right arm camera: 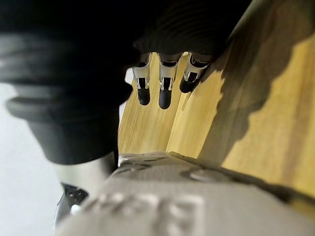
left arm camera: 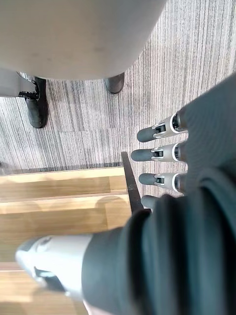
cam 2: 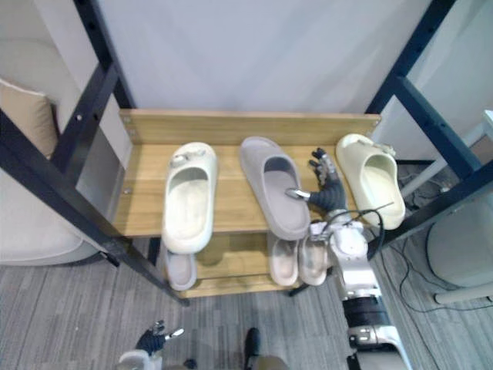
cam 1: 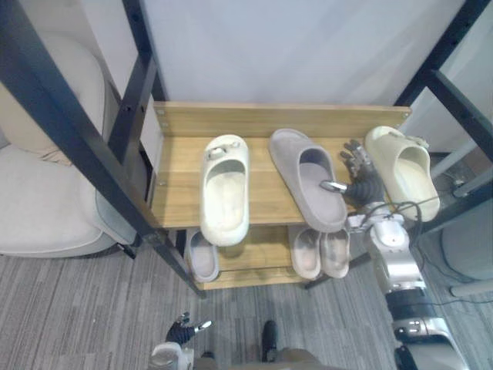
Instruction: Organize the slippers on the shoe rack
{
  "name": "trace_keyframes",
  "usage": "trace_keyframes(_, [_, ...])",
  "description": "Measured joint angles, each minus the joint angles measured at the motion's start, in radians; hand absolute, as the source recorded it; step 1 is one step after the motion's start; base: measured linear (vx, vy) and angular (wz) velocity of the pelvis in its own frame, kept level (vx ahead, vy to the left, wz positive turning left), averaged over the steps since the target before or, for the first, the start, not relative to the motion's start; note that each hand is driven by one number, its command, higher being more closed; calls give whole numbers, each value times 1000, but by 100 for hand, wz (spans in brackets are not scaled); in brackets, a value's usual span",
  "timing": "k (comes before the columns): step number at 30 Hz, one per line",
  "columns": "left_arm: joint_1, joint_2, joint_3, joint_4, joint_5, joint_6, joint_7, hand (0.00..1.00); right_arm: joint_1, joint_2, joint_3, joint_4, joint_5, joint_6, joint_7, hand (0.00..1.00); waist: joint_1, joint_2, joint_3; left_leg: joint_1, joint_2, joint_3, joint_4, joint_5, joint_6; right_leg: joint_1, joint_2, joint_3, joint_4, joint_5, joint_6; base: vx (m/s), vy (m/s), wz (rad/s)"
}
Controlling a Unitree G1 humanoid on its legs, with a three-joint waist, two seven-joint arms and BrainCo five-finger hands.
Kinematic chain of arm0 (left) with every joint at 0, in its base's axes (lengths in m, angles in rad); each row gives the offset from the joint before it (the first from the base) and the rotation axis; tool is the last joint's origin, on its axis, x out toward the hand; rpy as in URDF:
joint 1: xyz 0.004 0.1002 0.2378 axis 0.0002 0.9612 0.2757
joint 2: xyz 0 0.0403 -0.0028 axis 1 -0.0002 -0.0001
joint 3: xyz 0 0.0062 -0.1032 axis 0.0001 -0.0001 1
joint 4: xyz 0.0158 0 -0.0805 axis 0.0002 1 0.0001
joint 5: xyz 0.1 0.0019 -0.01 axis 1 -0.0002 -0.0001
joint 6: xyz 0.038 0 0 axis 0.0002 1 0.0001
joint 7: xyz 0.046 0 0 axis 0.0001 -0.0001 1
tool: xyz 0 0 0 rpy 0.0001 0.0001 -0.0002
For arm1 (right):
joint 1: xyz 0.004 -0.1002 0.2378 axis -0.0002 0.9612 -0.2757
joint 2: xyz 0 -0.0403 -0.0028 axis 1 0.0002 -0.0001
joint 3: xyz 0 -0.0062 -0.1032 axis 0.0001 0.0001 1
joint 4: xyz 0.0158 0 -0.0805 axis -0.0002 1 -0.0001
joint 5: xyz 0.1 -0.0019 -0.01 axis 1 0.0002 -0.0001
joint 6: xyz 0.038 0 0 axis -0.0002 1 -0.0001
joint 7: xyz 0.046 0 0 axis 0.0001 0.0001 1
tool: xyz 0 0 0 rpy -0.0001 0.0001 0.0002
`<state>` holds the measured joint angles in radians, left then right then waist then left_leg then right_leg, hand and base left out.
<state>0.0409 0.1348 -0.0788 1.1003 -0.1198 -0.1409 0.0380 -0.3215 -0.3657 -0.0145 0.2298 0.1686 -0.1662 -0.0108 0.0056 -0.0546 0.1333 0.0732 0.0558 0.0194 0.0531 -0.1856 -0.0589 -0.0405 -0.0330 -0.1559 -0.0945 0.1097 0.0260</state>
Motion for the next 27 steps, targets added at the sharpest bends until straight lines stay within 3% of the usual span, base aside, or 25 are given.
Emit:
trace_keyframes(17, [0,1,2,-10,-21,-1,0,0,-210,-30,86,142,-69,73,-9,0,10,1,8,-31,16,-1,0,18,-17,-30,8,0,5,19,-16,-2,-1,0])
trace_keyframes(18, [-1,0,2,-10,-21,-3,0,0,-257,-30,99,186,-90,81,-7,100,12,1,8,-31,17,-2,0,20,-17,-30,9,1,5,20,-18,0,0,0])
trace_keyframes(21, [-2,-1,2,-25,-34,-3,0,0,-297,-29,103,210,-92,87,-3,100,39,0,9,-32,21,-4,-1,22,-22,-30,15,0,4,20,-18,-8,-5,1])
trace_keyframes(27, [-2,-1,4,-28,-39,-2,0,0,-309,-30,100,218,-91,79,1,100,43,0,13,-29,24,-6,-10,31,-29,-30,18,-2,4,19,-18,0,0,0])
